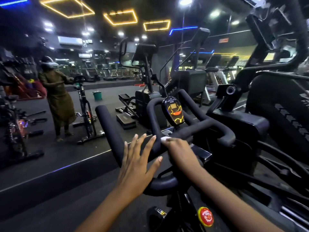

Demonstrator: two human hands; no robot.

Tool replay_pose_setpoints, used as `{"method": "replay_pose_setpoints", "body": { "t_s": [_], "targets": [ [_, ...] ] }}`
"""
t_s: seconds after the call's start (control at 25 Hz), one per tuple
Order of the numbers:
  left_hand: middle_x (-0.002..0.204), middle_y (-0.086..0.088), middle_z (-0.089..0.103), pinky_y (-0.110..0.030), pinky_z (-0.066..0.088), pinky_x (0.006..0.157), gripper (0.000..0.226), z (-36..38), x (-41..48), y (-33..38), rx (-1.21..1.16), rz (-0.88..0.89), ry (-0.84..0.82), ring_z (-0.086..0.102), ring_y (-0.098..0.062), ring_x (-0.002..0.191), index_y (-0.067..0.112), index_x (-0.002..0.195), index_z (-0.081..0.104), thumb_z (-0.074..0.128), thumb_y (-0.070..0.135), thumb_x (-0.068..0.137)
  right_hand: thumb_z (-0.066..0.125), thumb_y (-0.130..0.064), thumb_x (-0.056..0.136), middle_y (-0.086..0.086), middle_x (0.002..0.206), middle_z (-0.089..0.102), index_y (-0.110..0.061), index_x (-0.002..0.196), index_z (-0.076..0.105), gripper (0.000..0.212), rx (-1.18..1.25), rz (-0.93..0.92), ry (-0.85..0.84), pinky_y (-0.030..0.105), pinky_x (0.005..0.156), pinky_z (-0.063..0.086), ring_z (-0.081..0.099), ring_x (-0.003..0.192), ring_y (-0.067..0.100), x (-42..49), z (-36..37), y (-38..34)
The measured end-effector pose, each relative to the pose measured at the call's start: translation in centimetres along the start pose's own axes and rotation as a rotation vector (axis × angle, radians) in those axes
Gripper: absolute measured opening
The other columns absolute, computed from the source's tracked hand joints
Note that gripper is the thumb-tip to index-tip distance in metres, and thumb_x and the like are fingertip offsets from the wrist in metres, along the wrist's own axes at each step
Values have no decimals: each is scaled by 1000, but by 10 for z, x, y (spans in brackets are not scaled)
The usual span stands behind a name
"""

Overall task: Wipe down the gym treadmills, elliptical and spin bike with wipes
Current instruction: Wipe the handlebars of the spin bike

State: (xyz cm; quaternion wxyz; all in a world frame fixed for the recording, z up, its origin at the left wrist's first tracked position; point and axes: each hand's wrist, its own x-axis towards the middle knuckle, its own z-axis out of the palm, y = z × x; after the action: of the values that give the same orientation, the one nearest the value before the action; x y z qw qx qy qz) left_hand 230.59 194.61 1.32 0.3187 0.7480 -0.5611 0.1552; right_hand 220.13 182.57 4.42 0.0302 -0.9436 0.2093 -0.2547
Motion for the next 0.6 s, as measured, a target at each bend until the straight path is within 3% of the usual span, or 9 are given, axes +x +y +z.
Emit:
{"method": "replay_pose_setpoints", "body": {
  "t_s": [0.12,0.24,0.28,0.36,0.48,0.6],
  "targets": [
    [157,10,6,-26,-18,113,81,2,13,10,56,53,-142,-14,1,140,46,140,-5,-19,82,68,55,-2,79,4,115,66,-13,112,66,36,112,-118,-59,32,89,45,60,108,19,-14,-25,1],
    [157,15,0,-27,-15,114,98,-1,14,12,149,65,-247,-12,1,142,47,144,-4,-30,82,56,64,-4,75,10,98,71,-12,100,71,27,97,134,186,37,79,47,64,98,26,1,-48,49],
    [157,16,0,-27,-14,114,104,-2,14,13,171,64,-265,-9,-1,143,47,145,-1,-33,82,53,64,-8,75,12,95,71,-12,99,70,25,25,226,197,38,76,46,63,96,29,8,-52,63],
    [157,17,3,-26,-13,113,109,-3,14,15,193,57,-277,-3,-2,144,48,146,5,-35,81,50,64,-14,77,11,92,69,-13,99,69,22,-101,303,59,36,73,41,62,94,30,18,-46,74],
    [156,18,5,-27,-10,115,109,-3,16,16,190,46,-282,1,-1,144,50,145,9,-34,82,51,68,-9,70,7,87,68,-13,90,65,21,-118,261,10,29,64,37,63,90,28,18,-28,64],
    [156,20,6,-27,-8,116,105,-3,15,15,185,39,-292,1,0,144,51,144,10,-31,83,53,61,-3,73,4,84,68,-16,91,64,22,-6,106,-24,34,70,49,65,84,23,13,-22,57]
  ]
}}
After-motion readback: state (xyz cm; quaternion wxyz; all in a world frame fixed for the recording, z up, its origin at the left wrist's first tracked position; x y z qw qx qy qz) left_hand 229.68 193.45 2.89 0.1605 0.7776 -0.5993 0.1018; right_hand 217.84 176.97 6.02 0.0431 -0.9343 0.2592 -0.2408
